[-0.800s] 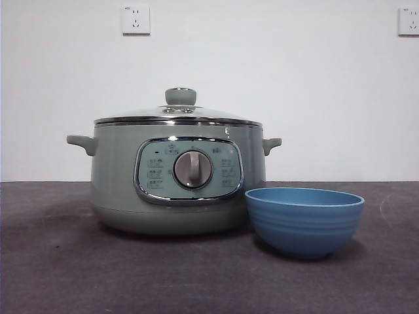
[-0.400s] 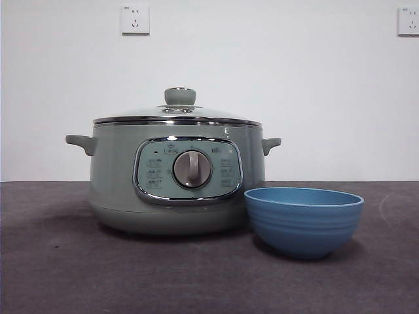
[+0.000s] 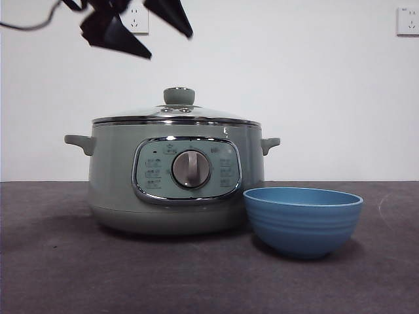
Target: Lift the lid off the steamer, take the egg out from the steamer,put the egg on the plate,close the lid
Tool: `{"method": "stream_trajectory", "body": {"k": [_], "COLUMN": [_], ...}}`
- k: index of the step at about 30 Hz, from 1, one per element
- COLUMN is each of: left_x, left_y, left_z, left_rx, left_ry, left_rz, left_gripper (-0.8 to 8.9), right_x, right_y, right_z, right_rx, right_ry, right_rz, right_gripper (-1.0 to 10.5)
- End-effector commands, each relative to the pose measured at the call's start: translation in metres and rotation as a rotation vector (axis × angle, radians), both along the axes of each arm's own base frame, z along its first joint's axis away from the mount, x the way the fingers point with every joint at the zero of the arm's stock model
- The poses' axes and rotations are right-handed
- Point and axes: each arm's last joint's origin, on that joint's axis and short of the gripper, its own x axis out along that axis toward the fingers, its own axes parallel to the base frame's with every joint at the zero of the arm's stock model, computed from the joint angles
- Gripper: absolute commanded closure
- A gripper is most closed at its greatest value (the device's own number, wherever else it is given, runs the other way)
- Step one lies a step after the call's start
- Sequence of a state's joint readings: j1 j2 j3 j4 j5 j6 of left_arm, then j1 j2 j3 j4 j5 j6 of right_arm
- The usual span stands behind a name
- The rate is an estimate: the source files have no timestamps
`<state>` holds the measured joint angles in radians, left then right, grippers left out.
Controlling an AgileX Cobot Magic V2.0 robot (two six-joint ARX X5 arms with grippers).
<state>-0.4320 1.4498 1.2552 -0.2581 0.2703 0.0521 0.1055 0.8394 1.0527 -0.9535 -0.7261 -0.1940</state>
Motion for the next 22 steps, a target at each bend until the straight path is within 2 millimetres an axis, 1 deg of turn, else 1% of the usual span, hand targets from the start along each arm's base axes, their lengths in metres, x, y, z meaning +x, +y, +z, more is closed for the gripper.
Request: {"method": "stream_trajectory", "body": {"k": [1, 8, 12, 17, 18, 20, 22], "left_x": [0.009, 0.025, 0.032, 0.033, 0.033, 0.033, 0.032], "left_y": [-0.007, -0.018, -0.026, -0.028, -0.028, -0.028, -0.028], "left_z": [-0.008, -0.03, -0.047, -0.052, -0.053, -0.054, -0.054], "left_rx": [0.032, 0.051, 0.078, 0.103, 0.108, 0.11, 0.106], "left_ry": [-0.025, 0.001, 0.044, 0.05, 0.054, 0.062, 0.069], "left_rz": [0.003, 0.003, 0.0, 0.028, 0.032, 0.028, 0.016], "left_gripper": [2.51, 2.52, 2.52, 2.52, 2.79, 4.28, 4.45], "right_x": [0.0, 0.0, 0.0, 0.0, 0.0, 0.0, 0.0], "right_y": [0.0, 0.0, 0.0, 0.0, 0.0, 0.0, 0.0], "right_z": [0.001, 0.001, 0.001, 0.001, 0.001, 0.001, 0.001], "right_rx": [0.003, 0.002, 0.002, 0.002, 0.002, 0.002, 0.002], "right_ry": [-0.003, -0.003, -0.003, -0.004, -0.004, -0.004, -0.004], "right_rz": [0.001, 0.001, 0.001, 0.001, 0.001, 0.001, 0.001], "right_gripper": [3.8, 3.8, 3.8, 3.8, 3.8, 3.8, 3.8]}}
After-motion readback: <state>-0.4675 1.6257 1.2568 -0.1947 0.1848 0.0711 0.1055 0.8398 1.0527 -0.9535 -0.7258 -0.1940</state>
